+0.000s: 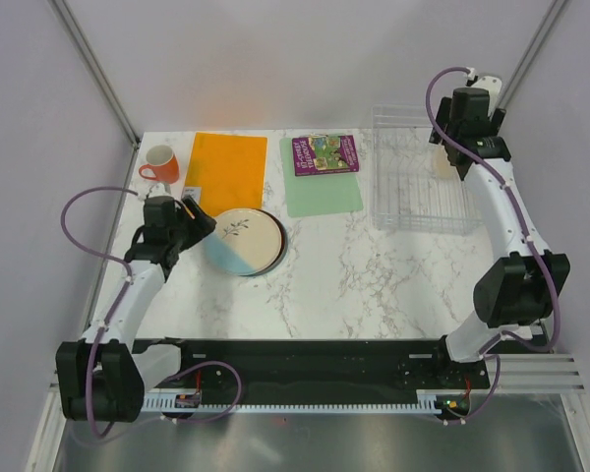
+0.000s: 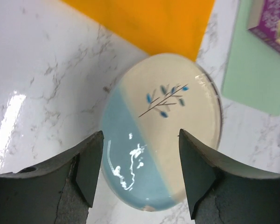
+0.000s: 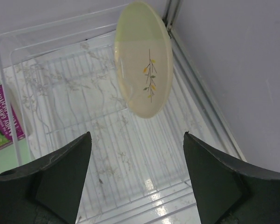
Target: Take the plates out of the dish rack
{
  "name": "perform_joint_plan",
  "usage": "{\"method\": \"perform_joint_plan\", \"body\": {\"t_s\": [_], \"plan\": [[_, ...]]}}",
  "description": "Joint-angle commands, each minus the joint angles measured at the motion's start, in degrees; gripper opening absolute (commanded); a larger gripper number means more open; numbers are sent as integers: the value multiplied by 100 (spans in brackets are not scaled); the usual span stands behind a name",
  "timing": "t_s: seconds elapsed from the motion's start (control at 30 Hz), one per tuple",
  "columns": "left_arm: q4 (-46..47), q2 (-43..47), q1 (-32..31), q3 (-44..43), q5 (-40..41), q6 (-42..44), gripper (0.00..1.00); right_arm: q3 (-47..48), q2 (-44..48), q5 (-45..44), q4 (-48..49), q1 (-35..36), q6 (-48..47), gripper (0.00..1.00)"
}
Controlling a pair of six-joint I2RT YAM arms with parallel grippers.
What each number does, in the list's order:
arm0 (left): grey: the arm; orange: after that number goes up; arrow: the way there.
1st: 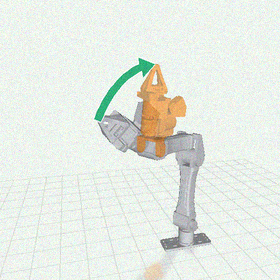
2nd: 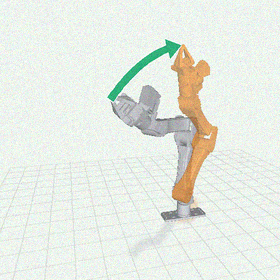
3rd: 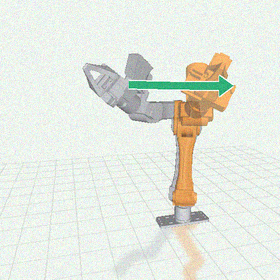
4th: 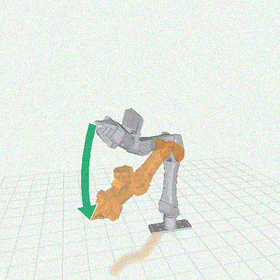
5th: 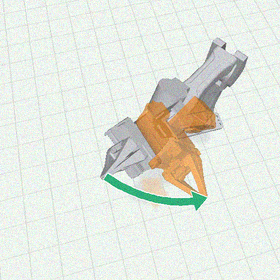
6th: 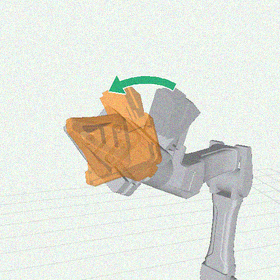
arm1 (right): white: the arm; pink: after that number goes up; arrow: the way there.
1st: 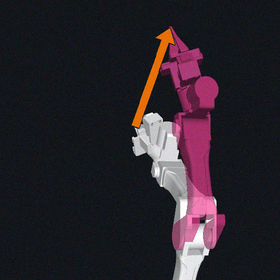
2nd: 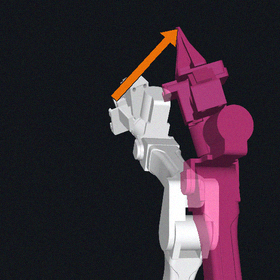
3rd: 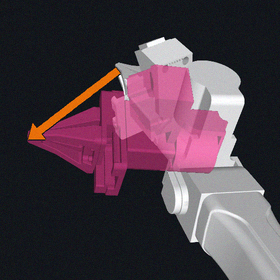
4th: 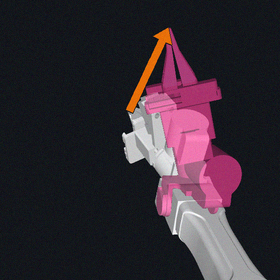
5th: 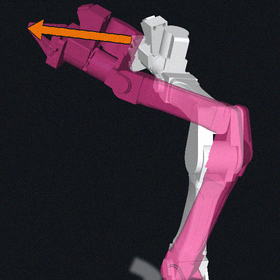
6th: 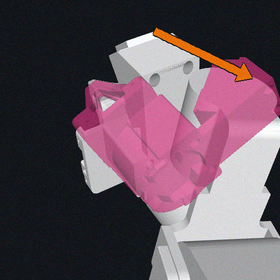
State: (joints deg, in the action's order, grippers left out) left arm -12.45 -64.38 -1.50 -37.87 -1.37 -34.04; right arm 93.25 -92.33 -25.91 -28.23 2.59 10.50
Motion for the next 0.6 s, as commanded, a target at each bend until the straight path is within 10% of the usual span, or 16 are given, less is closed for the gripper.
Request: {"method": "perform_joint_plan", "body": {"t_s": [0.0, 0.37, 0.57], "plan": [[-240, 461, -8, -1151, -134, 582, 72, 649, -433, -783, -7, -109, -294, 87], [1752, -653, -17, -2094, -5333, 40, 73, 1660, -1620, -653, -16, -689, -347, 88], [3573, -1471, -114, -1873, -6050, -981, 73, 2319, -2279, -301, -42, -830, -478, 88]]}}
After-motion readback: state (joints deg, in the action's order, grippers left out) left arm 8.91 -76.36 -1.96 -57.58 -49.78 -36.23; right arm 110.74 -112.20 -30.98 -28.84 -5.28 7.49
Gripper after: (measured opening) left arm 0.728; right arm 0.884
